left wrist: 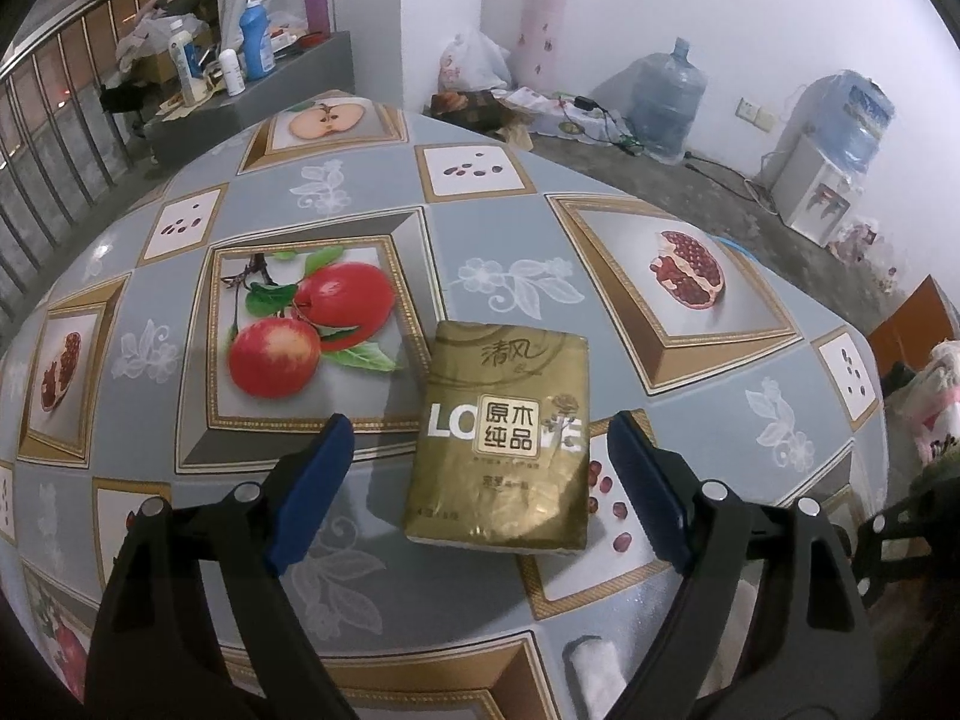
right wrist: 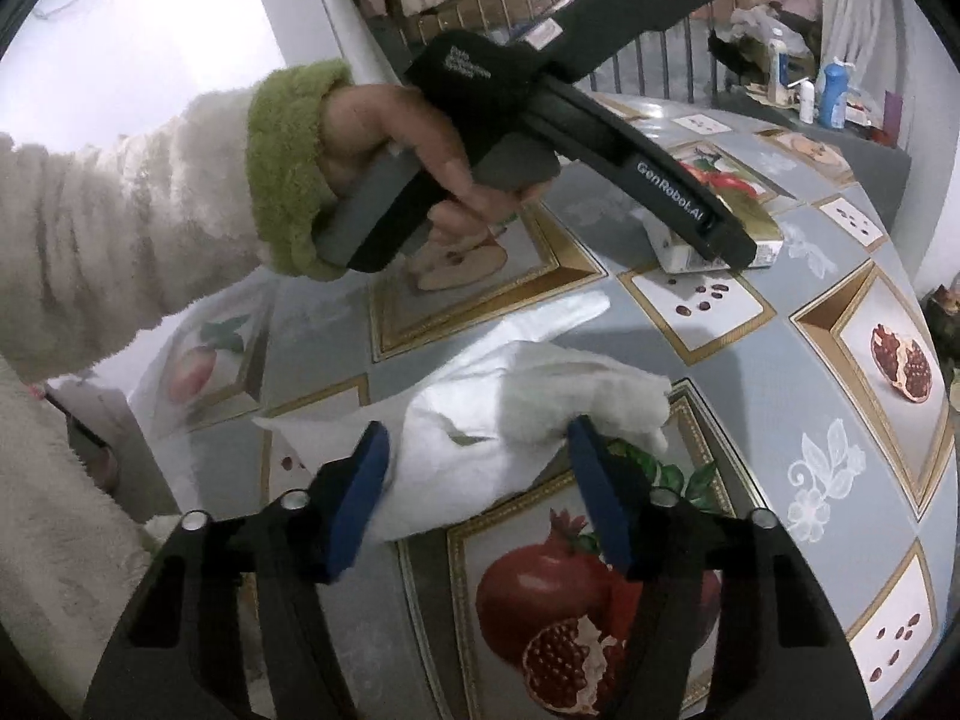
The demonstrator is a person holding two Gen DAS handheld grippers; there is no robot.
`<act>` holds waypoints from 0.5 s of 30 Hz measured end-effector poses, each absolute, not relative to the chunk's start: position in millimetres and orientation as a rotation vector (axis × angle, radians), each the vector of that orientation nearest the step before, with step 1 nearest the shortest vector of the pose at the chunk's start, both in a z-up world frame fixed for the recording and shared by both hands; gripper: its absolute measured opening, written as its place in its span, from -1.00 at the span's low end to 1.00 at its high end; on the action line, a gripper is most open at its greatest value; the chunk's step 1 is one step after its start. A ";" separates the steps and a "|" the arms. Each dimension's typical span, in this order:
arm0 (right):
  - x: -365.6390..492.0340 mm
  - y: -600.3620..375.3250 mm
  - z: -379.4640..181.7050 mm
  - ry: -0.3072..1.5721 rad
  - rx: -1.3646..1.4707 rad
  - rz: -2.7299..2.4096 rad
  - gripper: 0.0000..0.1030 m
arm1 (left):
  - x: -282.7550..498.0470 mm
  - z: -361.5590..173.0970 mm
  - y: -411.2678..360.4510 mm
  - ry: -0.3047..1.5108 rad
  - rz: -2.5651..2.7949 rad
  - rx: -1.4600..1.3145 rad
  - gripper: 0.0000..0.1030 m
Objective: Collect trash
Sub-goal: 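Close the left tool on the gold tissue pack while right tool grasps the white glove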
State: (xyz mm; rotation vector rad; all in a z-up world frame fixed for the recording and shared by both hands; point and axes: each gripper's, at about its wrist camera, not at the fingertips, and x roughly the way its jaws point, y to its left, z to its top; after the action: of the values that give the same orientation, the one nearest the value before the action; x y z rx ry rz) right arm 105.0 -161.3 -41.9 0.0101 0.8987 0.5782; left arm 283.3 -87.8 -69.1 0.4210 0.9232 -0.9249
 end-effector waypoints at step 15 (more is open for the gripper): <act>105.6 -160.7 -48.6 0.923 0.008 0.532 -0.65 | 280.4 -75.2 -91.2 0.926 -0.901 0.466 0.30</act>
State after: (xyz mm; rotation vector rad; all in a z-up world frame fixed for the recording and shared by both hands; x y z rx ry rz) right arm 105.6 -160.7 -48.6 0.0080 0.9227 0.5316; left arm 280.4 -91.2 -75.2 0.4656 0.9263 -0.9010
